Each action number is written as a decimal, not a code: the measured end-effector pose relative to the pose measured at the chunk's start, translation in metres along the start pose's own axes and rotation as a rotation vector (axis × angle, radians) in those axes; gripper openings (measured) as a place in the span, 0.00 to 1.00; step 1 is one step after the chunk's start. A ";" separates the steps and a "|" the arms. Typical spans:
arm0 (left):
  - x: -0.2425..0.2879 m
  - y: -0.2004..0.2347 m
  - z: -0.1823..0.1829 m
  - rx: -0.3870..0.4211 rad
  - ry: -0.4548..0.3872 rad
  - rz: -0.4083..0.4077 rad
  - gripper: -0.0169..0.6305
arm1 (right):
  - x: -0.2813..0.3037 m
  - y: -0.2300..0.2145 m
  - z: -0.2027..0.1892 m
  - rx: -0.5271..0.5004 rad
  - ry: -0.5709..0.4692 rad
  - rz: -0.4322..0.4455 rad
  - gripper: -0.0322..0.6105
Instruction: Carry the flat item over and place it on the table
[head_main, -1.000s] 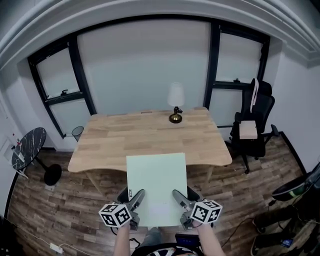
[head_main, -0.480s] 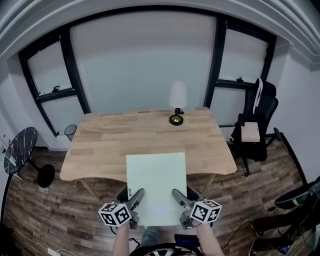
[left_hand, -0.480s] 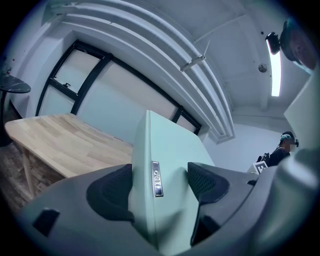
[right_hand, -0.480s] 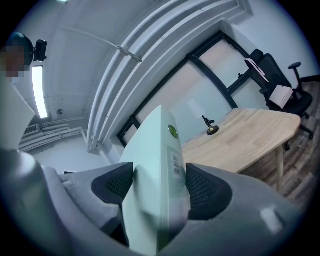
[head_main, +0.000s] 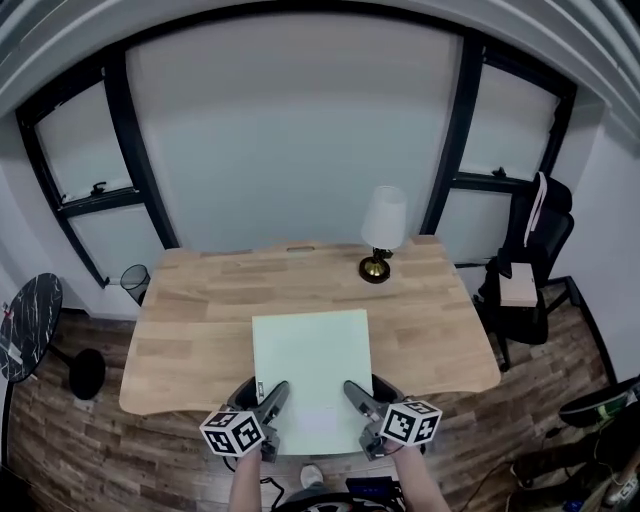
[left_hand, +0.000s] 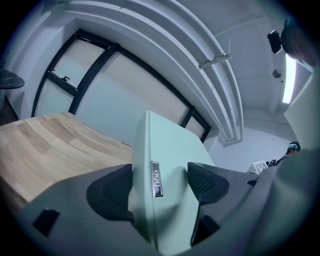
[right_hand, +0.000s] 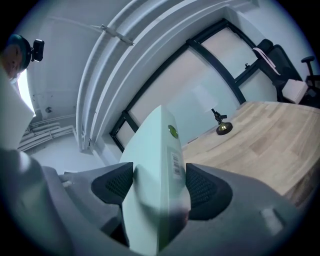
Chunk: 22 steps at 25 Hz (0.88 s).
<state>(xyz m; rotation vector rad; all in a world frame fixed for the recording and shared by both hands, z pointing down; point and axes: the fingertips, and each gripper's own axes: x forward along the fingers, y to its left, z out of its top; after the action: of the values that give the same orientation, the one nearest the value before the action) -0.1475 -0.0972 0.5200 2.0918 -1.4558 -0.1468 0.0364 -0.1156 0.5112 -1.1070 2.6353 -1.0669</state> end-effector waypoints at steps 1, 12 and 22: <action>0.008 0.008 0.006 -0.002 0.003 -0.006 0.55 | 0.011 -0.002 0.003 0.002 -0.002 -0.004 0.54; 0.069 0.045 0.026 -0.018 0.059 -0.058 0.55 | 0.063 -0.031 0.022 0.022 -0.015 -0.082 0.54; 0.107 0.069 0.050 -0.028 0.049 -0.041 0.55 | 0.109 -0.051 0.046 0.028 0.002 -0.058 0.54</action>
<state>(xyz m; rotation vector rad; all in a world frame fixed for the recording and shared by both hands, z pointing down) -0.1817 -0.2286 0.5393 2.0892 -1.3756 -0.1305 0.0023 -0.2383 0.5282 -1.1844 2.5965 -1.1117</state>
